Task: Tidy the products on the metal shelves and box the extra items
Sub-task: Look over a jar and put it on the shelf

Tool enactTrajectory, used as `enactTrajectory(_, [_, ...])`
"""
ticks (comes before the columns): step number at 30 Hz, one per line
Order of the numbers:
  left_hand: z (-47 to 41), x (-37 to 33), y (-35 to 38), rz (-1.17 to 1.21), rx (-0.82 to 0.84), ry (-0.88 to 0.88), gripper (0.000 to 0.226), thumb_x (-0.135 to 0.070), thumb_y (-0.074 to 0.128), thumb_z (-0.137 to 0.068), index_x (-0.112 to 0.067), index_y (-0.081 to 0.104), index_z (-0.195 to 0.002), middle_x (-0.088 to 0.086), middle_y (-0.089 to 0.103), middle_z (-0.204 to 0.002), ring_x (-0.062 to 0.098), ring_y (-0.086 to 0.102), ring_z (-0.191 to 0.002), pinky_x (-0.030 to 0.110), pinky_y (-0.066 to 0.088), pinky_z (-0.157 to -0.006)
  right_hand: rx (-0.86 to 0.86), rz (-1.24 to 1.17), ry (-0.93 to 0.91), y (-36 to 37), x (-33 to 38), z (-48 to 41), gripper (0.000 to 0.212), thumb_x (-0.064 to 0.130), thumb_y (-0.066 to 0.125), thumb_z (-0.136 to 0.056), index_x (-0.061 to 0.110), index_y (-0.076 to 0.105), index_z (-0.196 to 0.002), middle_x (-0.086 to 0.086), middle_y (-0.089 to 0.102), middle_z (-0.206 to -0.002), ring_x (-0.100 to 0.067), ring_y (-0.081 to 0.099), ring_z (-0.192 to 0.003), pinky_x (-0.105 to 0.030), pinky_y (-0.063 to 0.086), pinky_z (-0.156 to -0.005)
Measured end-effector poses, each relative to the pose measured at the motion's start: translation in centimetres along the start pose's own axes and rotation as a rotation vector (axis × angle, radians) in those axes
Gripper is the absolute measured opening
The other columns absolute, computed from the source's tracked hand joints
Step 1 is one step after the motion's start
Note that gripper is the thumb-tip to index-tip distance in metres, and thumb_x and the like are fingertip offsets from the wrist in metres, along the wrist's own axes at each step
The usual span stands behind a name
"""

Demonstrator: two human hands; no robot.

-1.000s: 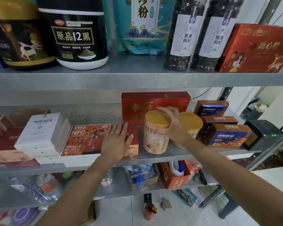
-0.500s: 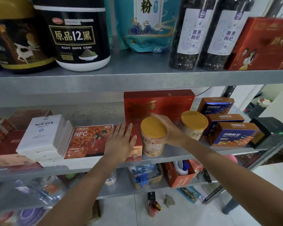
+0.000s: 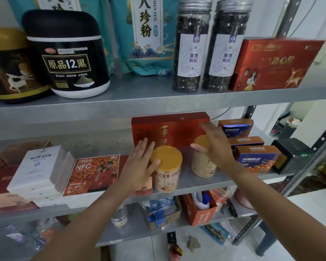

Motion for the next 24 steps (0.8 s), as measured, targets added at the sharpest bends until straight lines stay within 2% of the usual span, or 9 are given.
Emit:
enactTrajectory(1, [-0.2, -1.6, 0.2, 0.005, 0.023, 0.082, 0.076, -0.066, 0.024, -0.094, -0.034, -0.010, -0.154, -0.012, -0.028, -0.154, 0.008, -0.025, -0.142, 0.031, -0.013, -0.111, -0.007, 0.040, 0.106, -0.2, -1.9, 0.3, 0.098, 0.073, 0.056, -0.074, 0.011, 0.038, -0.148, -0.019, 0.031, -0.155, -0.036, 0.025, -0.145, -0.055, 0.019, -0.117])
enactTrajectory(3, [-0.4, -3.8, 1.3, -0.120, 0.097, 0.197, 0.083, -0.064, 0.036, -0.093, -0.033, -0.011, -0.154, -0.008, -0.027, -0.158, 0.010, -0.026, -0.144, 0.031, -0.017, -0.113, 0.240, 0.127, 0.261, 1.6, -4.7, 1.2, 0.104, 0.069, 0.062, -0.075, 0.017, 0.019, -0.154, -0.017, 0.009, -0.162, -0.034, 0.007, -0.149, -0.049, 0.008, -0.119])
enactTrajectory(5, [-0.8, -4.4, 2.1, -0.222, 0.118, 0.200, 0.083, -0.057, 0.043, -0.095, -0.031, -0.007, -0.155, -0.004, -0.016, -0.163, 0.015, -0.017, -0.149, 0.031, -0.015, -0.115, 0.402, 0.052, 0.356, 3.5, -5.7, 2.1, 0.105, 0.060, 0.071, -0.075, 0.020, 0.014, -0.154, -0.016, 0.009, -0.160, -0.036, 0.011, -0.146, -0.048, 0.018, -0.116])
enactTrajectory(8, [-1.3, -4.3, 2.3, -0.211, 0.086, 0.155, 0.081, -0.054, 0.046, -0.096, -0.031, -0.004, -0.155, -0.003, -0.007, -0.164, 0.016, -0.009, -0.151, 0.031, -0.012, -0.117, 0.271, -0.139, 0.437, 3.8, -5.3, 2.4, 0.100, 0.044, 0.084, -0.065, 0.023, 0.029, -0.146, -0.014, 0.024, -0.143, -0.034, 0.024, -0.135, -0.043, 0.035, -0.105])
enactTrajectory(16, [-1.5, -5.0, 1.9, -0.191, 0.156, 0.061, 0.080, -0.057, 0.040, -0.096, -0.026, -0.001, -0.156, 0.002, -0.015, -0.163, 0.019, -0.019, -0.149, 0.039, -0.008, -0.120, 0.262, -0.376, 0.395, 1.3, -2.6, 5.0, 0.092, 0.036, 0.091, -0.061, 0.022, 0.046, -0.140, -0.008, 0.039, -0.134, -0.022, 0.038, -0.128, -0.037, 0.035, -0.109])
enactTrajectory(18, [-0.8, -6.7, 0.0, 0.085, 0.045, 0.093, 0.072, -0.059, 0.042, -0.093, -0.025, 0.023, -0.154, 0.002, -0.007, -0.164, 0.015, -0.019, -0.149, 0.040, -0.004, -0.121, 0.298, -0.464, 0.384, -1.6, -2.2, 5.2, 0.081, 0.040, 0.091, -0.060, 0.031, 0.054, -0.131, 0.002, 0.046, -0.128, -0.013, 0.045, -0.117, -0.030, 0.041, -0.100])
enactTrajectory(21, [0.7, -10.4, -2.6, 0.761, -0.152, 0.011, 0.051, -0.052, 0.047, -0.092, -0.022, 0.058, -0.132, -0.002, 0.043, -0.150, 0.014, 0.024, -0.145, 0.039, 0.017, -0.120, 0.413, -0.709, 0.390, -6.3, -0.8, 5.2, 0.066, 0.064, 0.084, -0.049, 0.040, 0.064, -0.108, 0.016, 0.067, -0.106, -0.006, 0.064, -0.096, -0.019, 0.049, -0.076])
enactTrajectory(23, [2.1, -14.0, -1.2, 1.456, 0.132, -0.189, 0.064, -0.065, 0.044, -0.087, -0.020, 0.060, -0.128, 0.001, 0.063, -0.132, 0.021, 0.052, -0.128, 0.042, 0.040, -0.110, 0.388, -0.747, 0.472, -7.9, -1.2, 5.1, 0.066, 0.075, 0.073, -0.052, 0.028, 0.070, -0.098, 0.007, 0.075, -0.092, -0.013, 0.071, -0.087, -0.024, 0.056, -0.070])
enactTrajectory(24, [2.9, -16.2, 0.0, 1.782, 0.324, -0.293, 0.073, -0.070, 0.044, -0.085, -0.016, 0.058, -0.132, 0.008, 0.063, -0.131, 0.028, 0.056, -0.125, 0.046, 0.042, -0.108, 0.363, -0.709, 0.553, -8.2, -1.8, 5.1, 0.067, 0.078, 0.068, -0.058, 0.023, 0.070, -0.097, 0.003, 0.075, -0.089, -0.017, 0.072, -0.083, -0.029, 0.058, -0.066])
Point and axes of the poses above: each hand's wrist, its own z-axis away from the middle knuckle, its own y-axis out of the palm, x = y × z, the point moved 6 cm from there along -z, towards the middle knuckle
